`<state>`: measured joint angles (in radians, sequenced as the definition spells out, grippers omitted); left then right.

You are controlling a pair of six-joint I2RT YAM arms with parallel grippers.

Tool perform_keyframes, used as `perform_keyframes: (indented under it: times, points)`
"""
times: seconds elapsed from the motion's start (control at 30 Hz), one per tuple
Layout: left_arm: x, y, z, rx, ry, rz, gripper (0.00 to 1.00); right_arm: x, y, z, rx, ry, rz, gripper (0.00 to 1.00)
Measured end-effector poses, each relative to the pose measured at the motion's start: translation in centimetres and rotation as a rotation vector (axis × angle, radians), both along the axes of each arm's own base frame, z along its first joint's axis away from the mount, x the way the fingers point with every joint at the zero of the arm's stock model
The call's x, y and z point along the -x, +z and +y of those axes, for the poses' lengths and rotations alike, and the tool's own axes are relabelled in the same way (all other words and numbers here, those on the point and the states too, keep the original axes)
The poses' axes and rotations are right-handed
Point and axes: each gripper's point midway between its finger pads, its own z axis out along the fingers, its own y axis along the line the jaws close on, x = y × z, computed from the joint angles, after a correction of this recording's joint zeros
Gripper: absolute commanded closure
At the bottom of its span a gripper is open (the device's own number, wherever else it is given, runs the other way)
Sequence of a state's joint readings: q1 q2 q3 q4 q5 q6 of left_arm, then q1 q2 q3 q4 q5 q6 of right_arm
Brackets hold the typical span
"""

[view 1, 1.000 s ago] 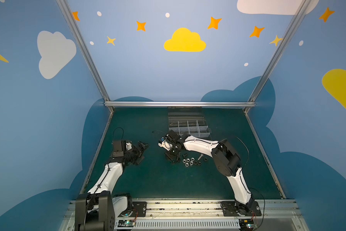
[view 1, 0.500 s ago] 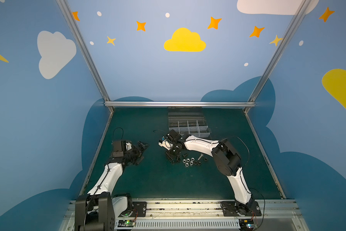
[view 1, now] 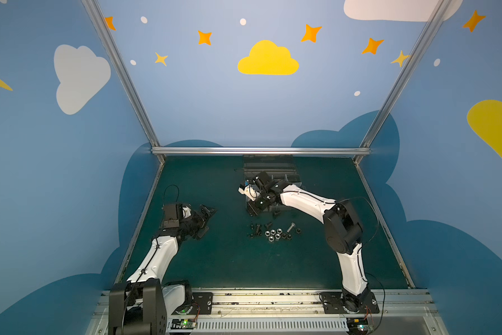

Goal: Sort the screws and nuts into containers
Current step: Pick up the nut from the center of the table, then place the nut into the container.

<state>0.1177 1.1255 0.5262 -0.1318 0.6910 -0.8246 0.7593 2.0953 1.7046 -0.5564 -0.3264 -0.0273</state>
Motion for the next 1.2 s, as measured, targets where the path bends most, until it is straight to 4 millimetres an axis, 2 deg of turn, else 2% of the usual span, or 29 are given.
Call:
perform_keyframes:
  times: [0.23,0.33,0.43,0.5,0.73,1.2]
  points:
    - [0.0,0.0,-0.1,0.004,-0.005,-0.001,0.0,-6.1,3.7,-2.7,-0.025,-0.112,-0.111,1.0]
    - [0.0,0.0,-0.4,0.013,-0.017,0.0,0.0,-8.8,4.8,-4.0,-0.013,-0.171,-0.166,1.0]
    - [0.0,-0.1,-0.9,0.018,-0.036,0.0,0.0,-10.6,4.5,-5.4,0.009,-0.218,-0.186,1.0]
    - [0.0,-0.3,-1.4,0.02,-0.053,0.004,0.0,-11.4,3.7,-6.3,0.031,-0.242,-0.183,1.0]
    - [0.1,-1.2,-3.4,0.024,-0.116,0.033,0.0,-12.8,0.1,-8.4,0.101,-0.291,-0.146,1.0]
    - [-1.5,-1.3,-5.9,0.055,-0.162,0.027,0.0,-13.5,-2.6,-8.8,0.142,-0.3,-0.119,1.0]
